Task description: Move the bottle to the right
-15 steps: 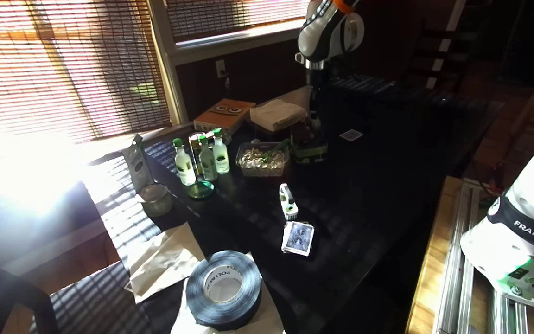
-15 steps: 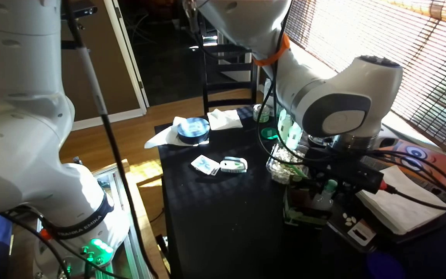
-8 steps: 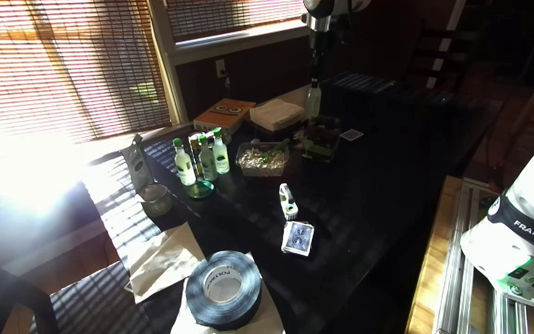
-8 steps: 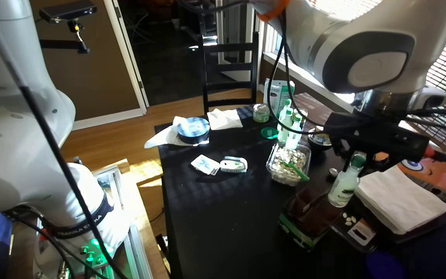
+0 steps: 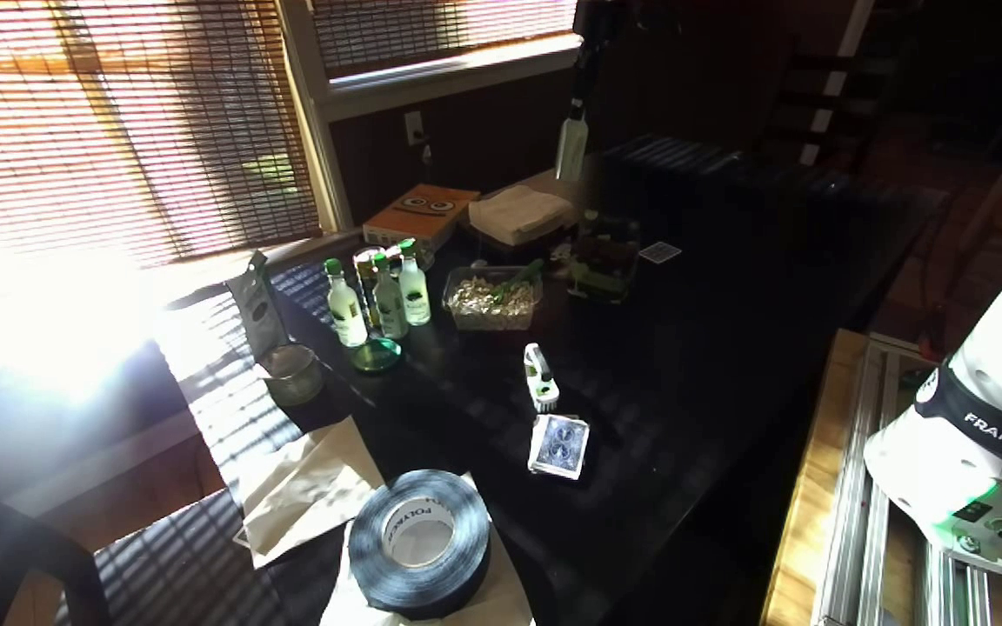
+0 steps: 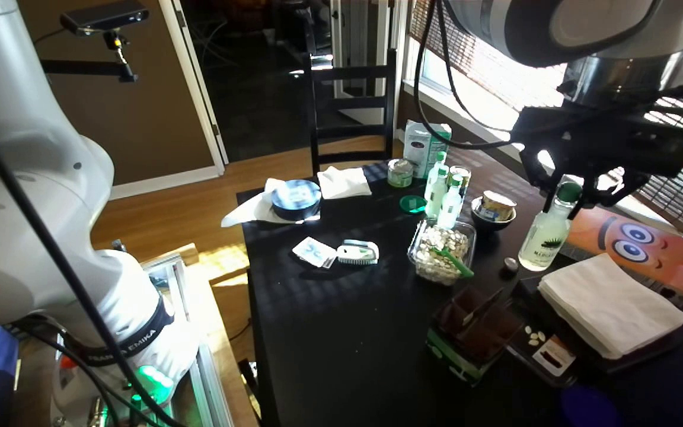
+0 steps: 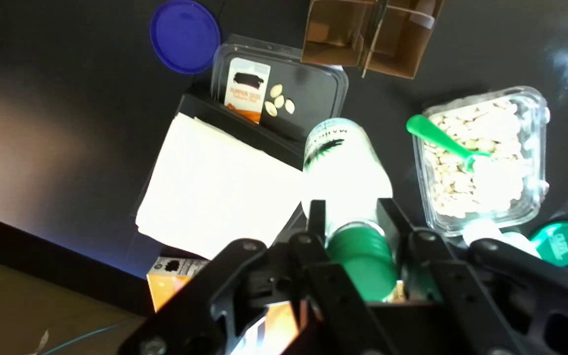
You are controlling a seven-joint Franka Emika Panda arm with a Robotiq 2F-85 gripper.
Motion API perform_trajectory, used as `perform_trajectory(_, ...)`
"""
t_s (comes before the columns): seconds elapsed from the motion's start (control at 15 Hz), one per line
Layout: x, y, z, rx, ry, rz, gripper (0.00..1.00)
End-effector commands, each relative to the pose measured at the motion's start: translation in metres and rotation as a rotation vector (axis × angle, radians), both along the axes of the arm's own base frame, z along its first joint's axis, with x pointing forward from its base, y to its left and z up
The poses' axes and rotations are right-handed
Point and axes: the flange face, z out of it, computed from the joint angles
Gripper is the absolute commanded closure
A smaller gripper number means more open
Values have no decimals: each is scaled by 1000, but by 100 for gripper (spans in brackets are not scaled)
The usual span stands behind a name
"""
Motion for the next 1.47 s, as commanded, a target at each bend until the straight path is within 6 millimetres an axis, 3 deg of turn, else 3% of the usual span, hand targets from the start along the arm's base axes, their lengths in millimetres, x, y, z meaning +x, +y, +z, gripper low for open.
perform_trajectory(0.0,11,46,7,55,-36,69,93)
perform_trajectory(0.2,33,92,-12,53,-26,126,93)
perform_trajectory(0.33,40,112,-31,76,25,155,93)
perform_trajectory(0.4,35,102,-18,58,11,145,70)
perform_trajectory(0.53,40,117,-35,67,37,166,70)
perform_trajectory(0.67,40,115,-40,69,45,163,70)
perform_trajectory(0.73,40,113,-40,69,44,159,93)
perform_trajectory(0.8,46,118,-45,64,29,138,93)
perform_trajectory(1.2,118,170,-83,-37,-105,155,93)
perform_trajectory(1.4,153,180,-105,-123,-65,178,93)
